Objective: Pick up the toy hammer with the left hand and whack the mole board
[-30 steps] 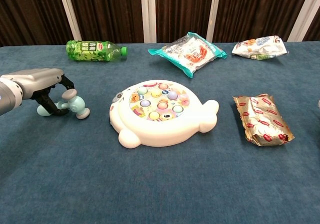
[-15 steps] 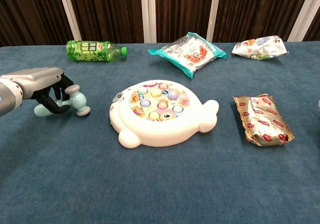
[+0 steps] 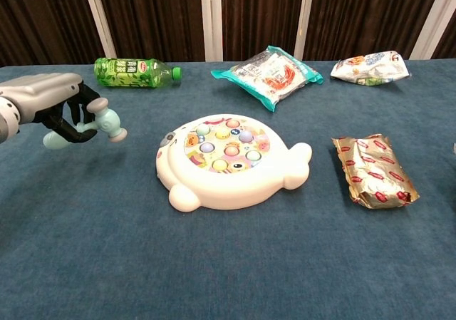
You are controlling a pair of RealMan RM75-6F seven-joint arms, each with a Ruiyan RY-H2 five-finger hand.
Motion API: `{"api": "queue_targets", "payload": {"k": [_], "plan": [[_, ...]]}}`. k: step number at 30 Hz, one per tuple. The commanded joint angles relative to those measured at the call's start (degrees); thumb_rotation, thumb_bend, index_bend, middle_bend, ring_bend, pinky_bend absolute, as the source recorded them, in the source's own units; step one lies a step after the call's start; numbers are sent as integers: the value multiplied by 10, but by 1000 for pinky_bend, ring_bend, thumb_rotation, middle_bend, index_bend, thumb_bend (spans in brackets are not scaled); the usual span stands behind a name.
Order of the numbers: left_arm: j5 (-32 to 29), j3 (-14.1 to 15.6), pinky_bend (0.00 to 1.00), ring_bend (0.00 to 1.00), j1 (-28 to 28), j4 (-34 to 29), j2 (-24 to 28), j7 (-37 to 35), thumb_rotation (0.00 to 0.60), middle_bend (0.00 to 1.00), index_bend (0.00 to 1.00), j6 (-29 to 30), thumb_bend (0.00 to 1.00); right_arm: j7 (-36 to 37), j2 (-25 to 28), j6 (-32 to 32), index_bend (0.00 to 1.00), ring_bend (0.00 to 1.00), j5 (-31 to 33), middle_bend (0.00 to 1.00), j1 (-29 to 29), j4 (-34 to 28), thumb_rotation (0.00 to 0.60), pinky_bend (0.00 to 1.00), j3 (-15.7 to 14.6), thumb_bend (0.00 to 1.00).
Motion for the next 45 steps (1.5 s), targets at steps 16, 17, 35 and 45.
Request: {"api": "queue_targets", "payload": {"k": [16, 17, 35, 45], "plan": [[-60, -58, 552, 438, -100, -92, 64, 131, 600, 542, 653, -54, 679, 7, 1, -7, 0, 0, 4, 0, 3, -2, 600, 0, 1, 217], [-67, -59, 552, 438, -108, -92, 63, 140, 600, 542, 653, -59, 679, 8, 1, -7, 0, 0, 5, 0, 3, -2, 600, 0, 1, 217], [-141, -45, 552, 438, -195, -47, 8, 203, 600, 542, 653, -81, 679, 19, 5, -11, 0, 0, 9, 0, 5, -4, 600, 0, 2, 217], [-155, -27, 552, 438, -219, -21, -23, 219, 600, 541, 652, -78, 678, 26, 7, -13, 0, 0, 10, 0, 5, -6, 600, 0, 2, 217]]}}
